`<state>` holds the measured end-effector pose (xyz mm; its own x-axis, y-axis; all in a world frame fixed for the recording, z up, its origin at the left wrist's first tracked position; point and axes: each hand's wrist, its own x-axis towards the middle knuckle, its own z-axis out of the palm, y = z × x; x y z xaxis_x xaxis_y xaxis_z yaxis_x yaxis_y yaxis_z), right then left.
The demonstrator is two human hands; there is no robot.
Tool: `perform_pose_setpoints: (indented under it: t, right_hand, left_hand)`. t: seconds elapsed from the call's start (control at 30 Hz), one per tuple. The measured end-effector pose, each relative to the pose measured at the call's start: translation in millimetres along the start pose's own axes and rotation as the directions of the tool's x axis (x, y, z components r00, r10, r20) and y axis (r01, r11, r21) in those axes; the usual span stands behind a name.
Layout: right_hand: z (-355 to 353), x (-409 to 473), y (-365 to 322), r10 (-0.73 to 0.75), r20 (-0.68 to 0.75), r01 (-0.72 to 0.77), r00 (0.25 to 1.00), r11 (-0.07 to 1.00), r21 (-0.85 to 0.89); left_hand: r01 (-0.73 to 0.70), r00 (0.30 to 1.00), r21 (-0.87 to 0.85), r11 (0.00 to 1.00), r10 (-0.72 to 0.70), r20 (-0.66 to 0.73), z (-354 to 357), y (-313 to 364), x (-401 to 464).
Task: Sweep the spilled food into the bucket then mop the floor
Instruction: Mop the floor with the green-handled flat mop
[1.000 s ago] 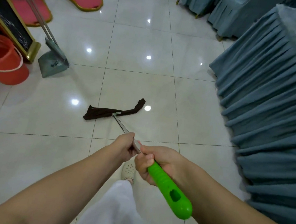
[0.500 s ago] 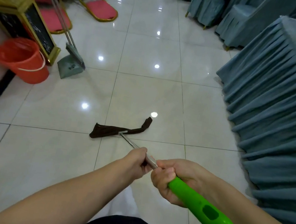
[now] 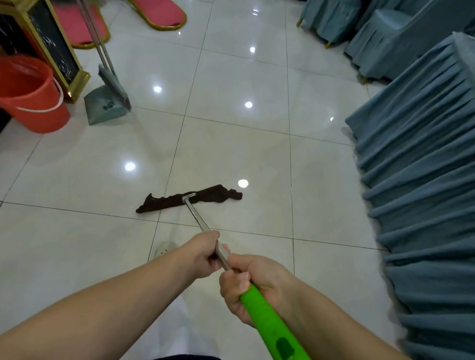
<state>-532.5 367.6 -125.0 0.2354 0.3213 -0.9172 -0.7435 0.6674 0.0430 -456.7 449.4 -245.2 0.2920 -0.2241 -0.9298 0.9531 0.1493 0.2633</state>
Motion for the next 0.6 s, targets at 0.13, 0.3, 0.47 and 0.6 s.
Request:
perform_pose_setpoints:
  t: [0.13,0.3,0.47,0.6]
  right_hand:
    - [27.7,18.0,-24.5,-0.034,0.026,0.032,0.999,0.997,0.072]
    - [69.0,44.3,-69.7,-0.062,0.044,0.056,0.997,0.992,0.116]
    - [121.3,72.3,-131.7,-0.067,0.012,0.066,0.998,0.996,0.065]
    - [169.3,91.0,-187.6,-0.073,-0.050,0.072,0.996,0.997,-0.020]
  left_hand:
    - [-0.008,1.000,0.041,0.999,0.008,-0.009,-3.8,42.8,16.5]
    - [-0.038,0.999,0.123,0.992,0.041,-0.018,-1.3,109.6,39.5]
    - [-0.043,0.999,0.164,0.986,0.044,-0.001,3.3,190.6,69.0]
    - [-0.054,0.998,0.174,0.983,0.052,0.018,9.0,260.8,87.7]
